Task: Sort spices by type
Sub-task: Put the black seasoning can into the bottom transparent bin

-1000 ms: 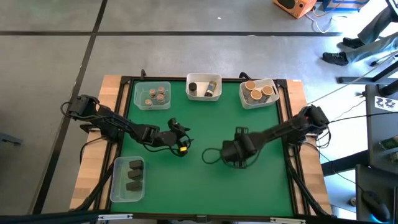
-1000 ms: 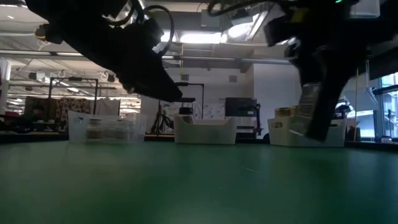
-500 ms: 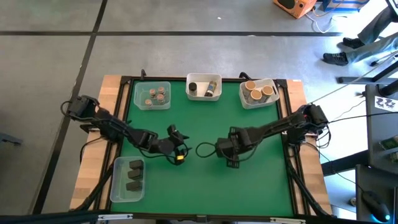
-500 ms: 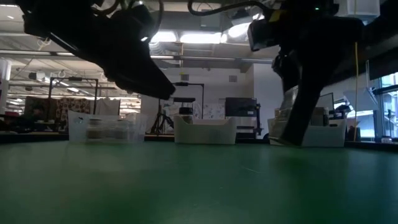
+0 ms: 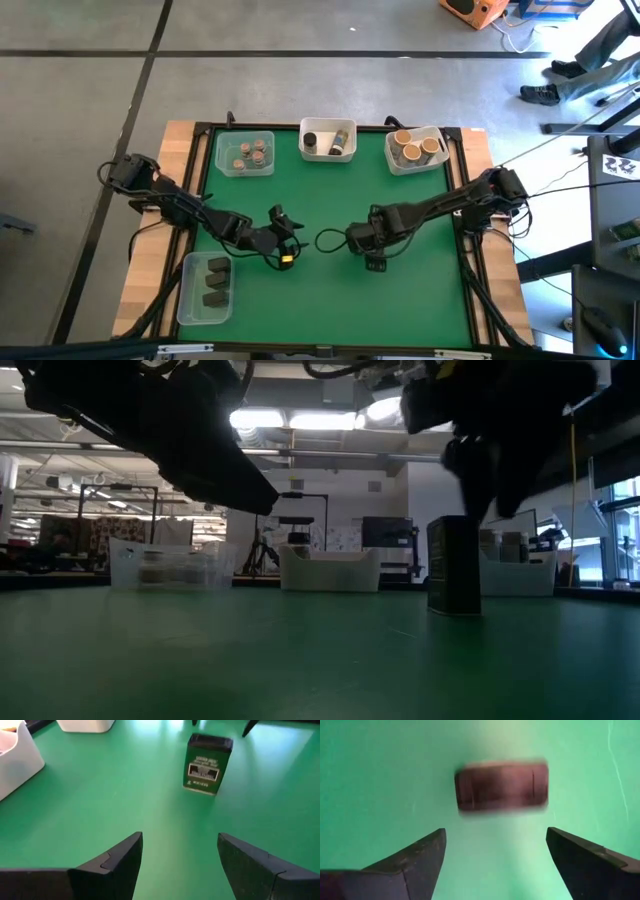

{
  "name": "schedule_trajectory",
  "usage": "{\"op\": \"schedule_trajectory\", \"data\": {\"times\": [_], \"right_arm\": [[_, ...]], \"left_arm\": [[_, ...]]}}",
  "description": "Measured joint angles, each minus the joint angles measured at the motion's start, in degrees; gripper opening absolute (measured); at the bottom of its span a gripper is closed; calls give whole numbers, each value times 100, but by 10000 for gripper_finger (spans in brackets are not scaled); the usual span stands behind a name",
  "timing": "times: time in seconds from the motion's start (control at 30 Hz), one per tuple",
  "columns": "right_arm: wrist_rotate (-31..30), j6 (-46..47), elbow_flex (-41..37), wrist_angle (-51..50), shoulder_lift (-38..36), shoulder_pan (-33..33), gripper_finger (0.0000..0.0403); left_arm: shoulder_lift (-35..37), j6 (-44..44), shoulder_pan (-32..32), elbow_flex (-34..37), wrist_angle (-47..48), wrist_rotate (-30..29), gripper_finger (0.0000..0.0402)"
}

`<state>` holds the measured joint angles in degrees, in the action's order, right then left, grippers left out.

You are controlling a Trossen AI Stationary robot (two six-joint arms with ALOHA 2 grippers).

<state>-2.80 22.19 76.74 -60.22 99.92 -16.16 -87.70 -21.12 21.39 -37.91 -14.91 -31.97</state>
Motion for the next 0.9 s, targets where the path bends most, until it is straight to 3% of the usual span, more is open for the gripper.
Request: {"op": "schedule_trajectory", "data": {"times": [0.13, 0.23, 0.53, 0.7, 0.9], "right_arm": [[30, 370, 272, -1100, -120, -287, 342], [-250, 698, 109, -1166, -409, -726, 342], [-1574, 1873, -1638, 362, -1152, -2062, 342], [-1937, 2639, -2596, 1182, -1248, -2537, 342], [-2299, 3277, -3202, 1531, -1255, -2912, 342]], "left_arm": [[0, 102, 0, 0, -289, -5, 241], [-4, 388, -2, 2, -634, -7, 241], [-466, 1377, -100, 4, -2480, 5, 241], [-729, 1088, -295, -81, -2972, 3, 241], [-763, 820, -549, -120, -3136, -12, 241]]}}
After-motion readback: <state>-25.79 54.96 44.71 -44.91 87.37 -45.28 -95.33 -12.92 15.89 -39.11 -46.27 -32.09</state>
